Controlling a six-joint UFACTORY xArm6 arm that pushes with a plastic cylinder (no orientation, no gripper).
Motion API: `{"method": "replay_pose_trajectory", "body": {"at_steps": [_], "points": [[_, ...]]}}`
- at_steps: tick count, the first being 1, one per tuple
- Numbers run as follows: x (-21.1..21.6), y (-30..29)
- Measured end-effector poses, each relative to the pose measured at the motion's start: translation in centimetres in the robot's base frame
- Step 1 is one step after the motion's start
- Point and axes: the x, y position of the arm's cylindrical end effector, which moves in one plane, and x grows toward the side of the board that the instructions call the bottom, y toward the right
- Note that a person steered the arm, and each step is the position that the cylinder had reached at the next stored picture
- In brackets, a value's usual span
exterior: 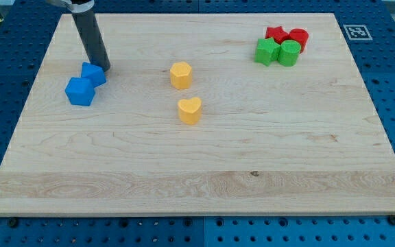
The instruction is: Push blue triangle along with blue cube down a bit
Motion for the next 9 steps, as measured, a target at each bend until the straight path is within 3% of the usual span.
{"method": "replay_pose_trajectory", "body": {"at_steps": [5, 9], "points": [[2.4, 9.0], [3.8, 2.3]]}}
